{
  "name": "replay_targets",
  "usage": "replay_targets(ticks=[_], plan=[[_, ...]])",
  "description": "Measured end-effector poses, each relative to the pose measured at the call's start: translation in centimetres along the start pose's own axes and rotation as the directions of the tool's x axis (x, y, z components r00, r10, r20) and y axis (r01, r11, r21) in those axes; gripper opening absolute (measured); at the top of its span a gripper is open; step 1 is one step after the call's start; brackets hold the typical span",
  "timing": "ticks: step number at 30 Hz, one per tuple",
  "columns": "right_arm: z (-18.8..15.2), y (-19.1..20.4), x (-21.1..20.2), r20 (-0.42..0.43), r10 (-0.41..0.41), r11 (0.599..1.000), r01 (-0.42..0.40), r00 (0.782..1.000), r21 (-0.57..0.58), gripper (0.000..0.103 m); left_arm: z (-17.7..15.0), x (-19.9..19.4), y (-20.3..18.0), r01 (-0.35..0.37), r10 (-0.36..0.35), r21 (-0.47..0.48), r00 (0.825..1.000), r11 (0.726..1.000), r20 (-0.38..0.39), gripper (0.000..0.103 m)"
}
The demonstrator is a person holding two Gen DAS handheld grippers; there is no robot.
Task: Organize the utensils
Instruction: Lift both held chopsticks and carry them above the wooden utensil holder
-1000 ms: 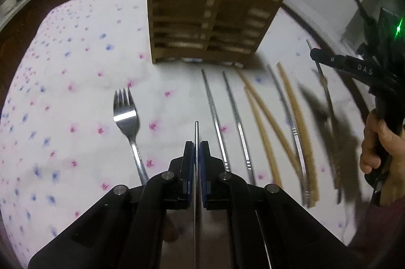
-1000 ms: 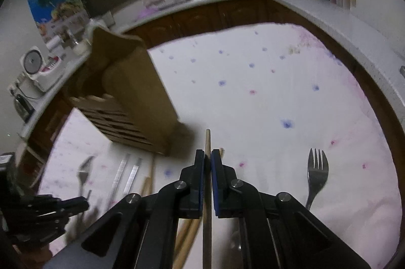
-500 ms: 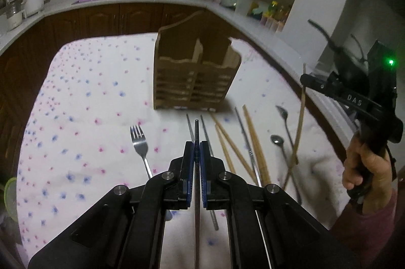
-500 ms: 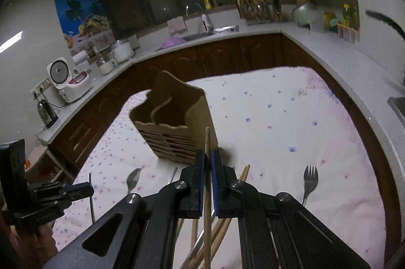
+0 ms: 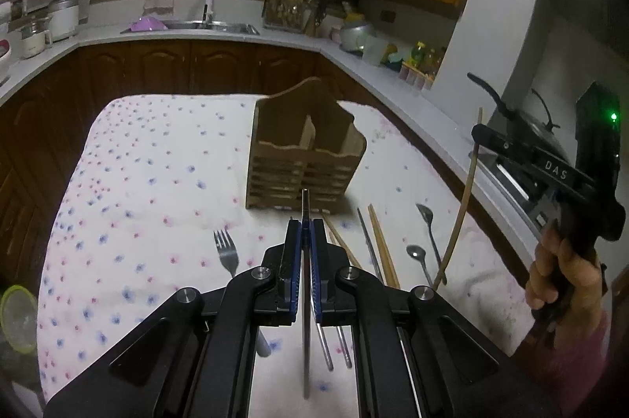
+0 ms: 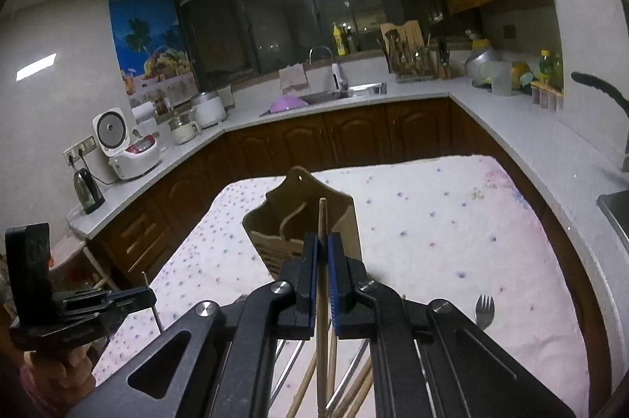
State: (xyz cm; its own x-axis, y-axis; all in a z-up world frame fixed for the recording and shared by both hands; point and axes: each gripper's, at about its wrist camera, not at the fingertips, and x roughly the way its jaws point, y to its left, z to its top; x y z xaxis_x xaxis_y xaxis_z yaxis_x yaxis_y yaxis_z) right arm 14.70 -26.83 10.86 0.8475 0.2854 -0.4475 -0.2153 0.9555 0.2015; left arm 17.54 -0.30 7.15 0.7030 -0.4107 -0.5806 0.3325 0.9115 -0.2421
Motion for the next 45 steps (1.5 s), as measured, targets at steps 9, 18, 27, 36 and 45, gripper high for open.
replay_targets(ticks=[9, 18, 27, 36, 45], plan=[[0.4, 0.2, 0.9, 0.067, 0.029, 0.999, -0.030, 0.997, 0.014, 0.005, 1.6, -0.9, 0.7, -0.010, 0.012, -0.023, 0.997, 1.000, 0.078, 0.004], [2.7, 0.6, 2.5, 0.151, 0.009, 1.000, -0.013, 0.989, 0.021, 0.005, 5.9, -1.3, 1.0, -0.020, 0.024, -0.023, 0.982, 1.000, 0.187, 0.004], [6.3, 0.8, 4.6, 0.273, -0.016, 1.000, 0.008, 0.962, 0.029, 0.005, 11.9, -1.2, 1.2, -0.042, 0.044, -0.011, 0.948, 0.999, 0.316, 0.004], [10.0, 0.1, 7.7, 0.354, -0.051, 0.998, 0.038, 0.934, 0.043, 0.005, 16.7, 1.5, 1.0, -0.095, 0.086, 0.000, 0.898, 0.995, 0.431, 0.004], [7.2, -1.5, 12.9, 0.330, -0.053, 0.997, 0.032, 0.942, 0.069, 0.005, 16.0, 8.7, 3.7, -0.119, 0.148, -0.095, 0.899, 0.988, 0.412, 0.004]])
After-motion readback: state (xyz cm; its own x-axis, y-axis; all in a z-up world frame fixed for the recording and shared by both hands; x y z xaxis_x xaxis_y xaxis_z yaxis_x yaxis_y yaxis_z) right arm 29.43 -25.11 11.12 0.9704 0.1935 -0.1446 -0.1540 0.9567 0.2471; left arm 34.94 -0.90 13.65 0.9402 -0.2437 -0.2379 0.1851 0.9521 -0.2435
